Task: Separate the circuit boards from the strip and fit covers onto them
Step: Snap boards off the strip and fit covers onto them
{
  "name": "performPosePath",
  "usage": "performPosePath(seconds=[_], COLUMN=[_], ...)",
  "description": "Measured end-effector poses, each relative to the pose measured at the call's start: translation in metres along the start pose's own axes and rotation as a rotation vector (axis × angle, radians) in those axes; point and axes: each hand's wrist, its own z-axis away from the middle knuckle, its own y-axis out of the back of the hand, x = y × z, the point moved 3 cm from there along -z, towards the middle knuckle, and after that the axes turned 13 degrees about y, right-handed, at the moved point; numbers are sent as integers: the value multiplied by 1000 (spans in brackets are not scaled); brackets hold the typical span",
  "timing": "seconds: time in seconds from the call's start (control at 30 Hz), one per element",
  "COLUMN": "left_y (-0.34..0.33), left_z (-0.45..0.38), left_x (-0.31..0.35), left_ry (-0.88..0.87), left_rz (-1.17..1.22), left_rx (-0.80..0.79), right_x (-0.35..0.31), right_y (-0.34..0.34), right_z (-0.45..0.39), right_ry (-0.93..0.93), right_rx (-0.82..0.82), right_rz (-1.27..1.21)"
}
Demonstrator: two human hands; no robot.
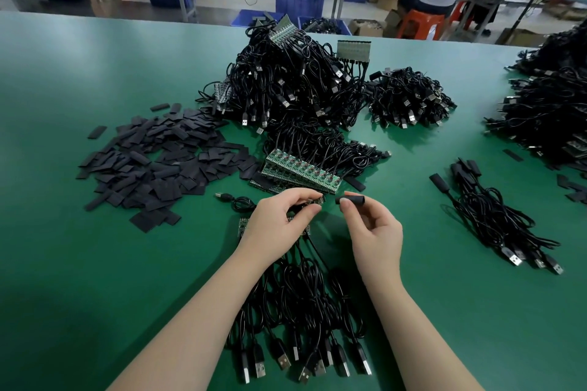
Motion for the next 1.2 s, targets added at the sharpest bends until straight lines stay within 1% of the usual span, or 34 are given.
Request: performPosePath(seconds=[0.13,0.23,0.33,0.4,0.53,0.67,0.97,1.2], left_y=[0,0,0,-1,-1,-1,-2,-3], left_z=[-1,-1,-1,-1,-1,0,0,-1], left_x=[-1,-1,-1,-1,2,2,3,0], left_ry=[11,7,8,11,3,1,-8,16], left_rz=[-17,-20,-20,-23,-34,-18,-12,15], left_rx=[-6,-9,-17,-32,-46,-57,-85,-103], right_x=[4,3,3,2,-1,-5,-6,-7], right_y=[2,3,1,0,0,-3,-1,0], right_z=[0,1,2,2,0,1,1,-3], right_ry=[-20,16,12,5,-6,33,50,24], right_rx=[14,9,-29,-25,-26,-96,-112,-182], right_rz=[108,174,157,136,-28,4,50,-9])
